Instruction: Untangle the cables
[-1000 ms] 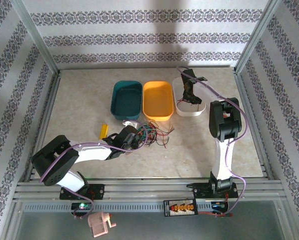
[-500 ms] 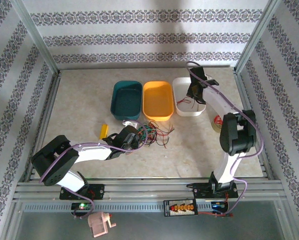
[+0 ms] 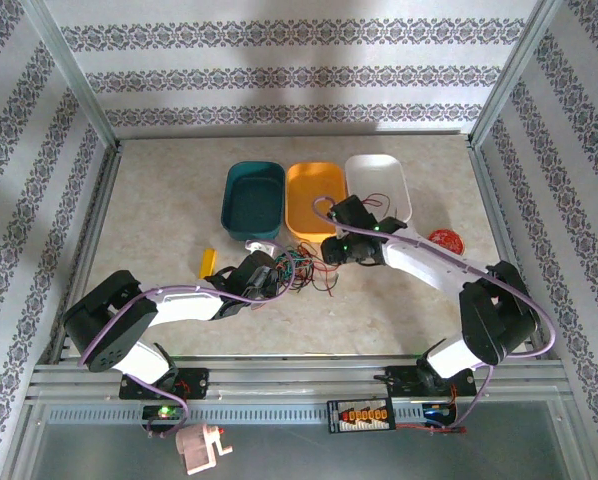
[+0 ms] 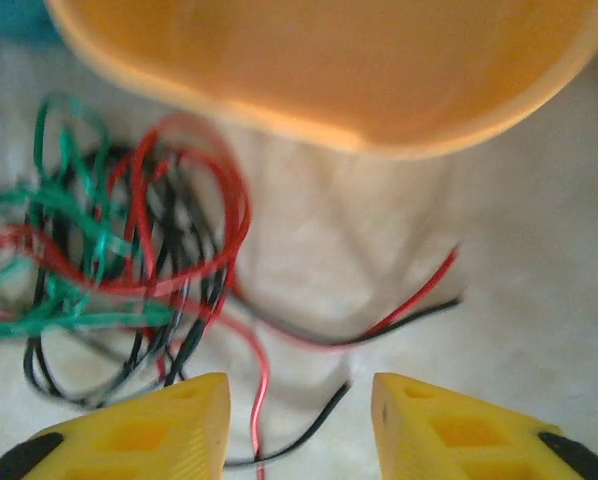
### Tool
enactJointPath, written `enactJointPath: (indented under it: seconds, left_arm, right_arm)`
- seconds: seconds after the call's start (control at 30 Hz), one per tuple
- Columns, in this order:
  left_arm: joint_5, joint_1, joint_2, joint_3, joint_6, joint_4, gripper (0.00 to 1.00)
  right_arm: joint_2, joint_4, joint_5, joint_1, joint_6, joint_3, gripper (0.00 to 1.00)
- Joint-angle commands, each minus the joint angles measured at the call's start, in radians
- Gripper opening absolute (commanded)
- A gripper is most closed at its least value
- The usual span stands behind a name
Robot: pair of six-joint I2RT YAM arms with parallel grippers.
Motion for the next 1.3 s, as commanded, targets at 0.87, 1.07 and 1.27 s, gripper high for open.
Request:
enactJointPath:
  seconds: [0.87, 1.07, 1.27]
  left_arm:
    - [-0.008, 0.012, -0.031, -0.004, -0.011, -0.053, 0.00]
    - [-0.037, 0.014, -0.039, -0.013, -0.036, -0.065, 0.00]
    - [-0.056, 0.020, -0.052, -0.027, -0.059, -0.071, 0.01]
  right_arm:
    - [0.194, 0.121, 0.023, 0.006, 0.068, 0.002, 0.00]
    - [0.019, 0.120, 0.192, -0.043, 0.157, -0.096, 0.00]
    - [-0.146, 0.126, 0.227, -0.138, 0.273, -0.187, 0.00]
